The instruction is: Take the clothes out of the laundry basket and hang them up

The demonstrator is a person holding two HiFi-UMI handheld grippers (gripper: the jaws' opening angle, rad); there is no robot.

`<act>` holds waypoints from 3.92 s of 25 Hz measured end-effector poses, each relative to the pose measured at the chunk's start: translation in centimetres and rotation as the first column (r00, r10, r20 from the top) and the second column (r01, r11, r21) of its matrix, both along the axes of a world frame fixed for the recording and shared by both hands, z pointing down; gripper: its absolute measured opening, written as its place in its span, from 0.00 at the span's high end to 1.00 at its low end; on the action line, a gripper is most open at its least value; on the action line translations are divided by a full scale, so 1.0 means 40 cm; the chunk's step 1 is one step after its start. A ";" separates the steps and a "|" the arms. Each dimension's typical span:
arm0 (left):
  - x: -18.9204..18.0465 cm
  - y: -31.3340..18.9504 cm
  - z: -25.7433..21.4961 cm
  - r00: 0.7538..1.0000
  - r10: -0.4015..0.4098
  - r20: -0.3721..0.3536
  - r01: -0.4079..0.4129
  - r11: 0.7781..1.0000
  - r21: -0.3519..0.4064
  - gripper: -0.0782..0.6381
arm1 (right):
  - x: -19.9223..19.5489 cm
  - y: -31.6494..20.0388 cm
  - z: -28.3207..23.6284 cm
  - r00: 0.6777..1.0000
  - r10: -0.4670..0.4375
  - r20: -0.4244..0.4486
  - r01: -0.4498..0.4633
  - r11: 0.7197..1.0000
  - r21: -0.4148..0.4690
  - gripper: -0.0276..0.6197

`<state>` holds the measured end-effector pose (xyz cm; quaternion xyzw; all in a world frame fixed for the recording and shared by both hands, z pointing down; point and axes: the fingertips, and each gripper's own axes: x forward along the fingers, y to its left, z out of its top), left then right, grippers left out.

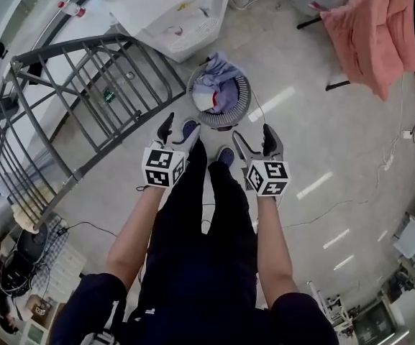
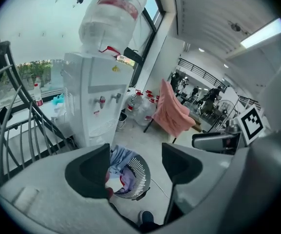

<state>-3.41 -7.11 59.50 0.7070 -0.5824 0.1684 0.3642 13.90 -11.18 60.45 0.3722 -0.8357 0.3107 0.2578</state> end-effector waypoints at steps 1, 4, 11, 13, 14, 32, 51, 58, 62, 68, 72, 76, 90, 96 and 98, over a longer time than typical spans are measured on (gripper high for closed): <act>-0.013 -0.011 0.023 1.000 0.002 -0.005 -0.002 1.000 -0.007 0.44 | -0.010 -0.017 0.027 1.000 0.000 -0.007 0.000 1.000 -0.002 0.33; -0.040 -0.027 0.102 1.000 0.011 -0.009 -0.012 0.999 -0.046 0.44 | -0.030 -0.058 0.117 0.999 -0.009 -0.039 0.009 1.000 -0.012 0.33; -0.053 -0.070 0.308 1.000 0.013 0.004 -0.012 0.994 -0.112 0.44 | -0.023 -0.134 0.331 0.998 -0.012 -0.062 0.009 0.999 -0.044 0.33; -0.055 -0.055 0.347 1.000 0.011 0.003 -0.010 0.991 -0.132 0.44 | -0.026 -0.124 0.373 0.997 -0.025 -0.067 0.022 0.998 -0.054 0.33; -0.055 -0.052 0.365 1.000 0.010 0.004 -0.009 0.990 -0.138 0.44 | -0.028 -0.123 0.392 0.997 -0.033 -0.068 0.030 0.998 -0.058 0.33; -0.042 -0.097 0.591 0.997 -0.069 0.029 0.073 0.976 -0.206 0.44 | -0.050 -0.354 0.817 0.971 -0.190 -0.145 0.178 0.979 -0.096 0.34; -0.086 -0.039 0.642 0.973 -0.229 0.010 0.224 0.940 -0.256 0.44 | -0.068 -0.459 1.094 0.901 -0.288 -0.325 0.252 0.956 -0.147 0.67; -0.107 -0.023 0.643 0.970 -0.241 0.017 0.236 0.935 -0.263 0.44 | -0.060 -0.455 1.073 0.888 -0.274 -0.369 0.252 0.962 -0.107 0.86; -0.093 -0.023 0.633 0.972 -0.234 0.007 0.228 0.937 -0.263 0.44 | -0.047 -0.449 1.026 0.892 -0.261 -0.370 0.258 0.964 -0.059 0.92; -0.076 -0.034 0.610 0.974 -0.224 -0.013 0.214 0.944 -0.250 0.44 | -0.064 -0.413 0.885 0.916 -0.284 -0.282 0.300 0.954 0.012 0.93; -0.065 -0.046 0.572 0.977 -0.214 -0.023 0.203 0.951 -0.234 0.44 | -0.067 -0.366 0.741 0.924 -0.298 -0.237 0.318 0.947 0.050 0.93; -0.045 -0.047 0.540 0.980 -0.194 -0.038 0.181 0.956 -0.231 0.44 | -0.069 -0.313 0.607 0.932 -0.303 -0.200 0.325 0.941 0.091 0.93; 0.023 0.000 0.458 0.991 -0.108 -0.075 0.088 0.969 -0.232 0.44 | -0.123 -0.278 0.110 0.939 -0.342 -0.033 0.335 0.891 0.307 0.93; 0.036 0.014 0.398 0.992 -0.072 -0.101 0.048 0.974 -0.222 0.44 | -0.117 -0.258 -0.089 0.955 -0.288 0.071 0.248 0.906 0.344 0.93; 0.040 0.018 0.384 0.993 -0.053 -0.104 0.029 0.974 -0.225 0.44 | -0.123 -0.253 -0.162 0.956 -0.283 0.082 0.235 0.900 0.368 0.93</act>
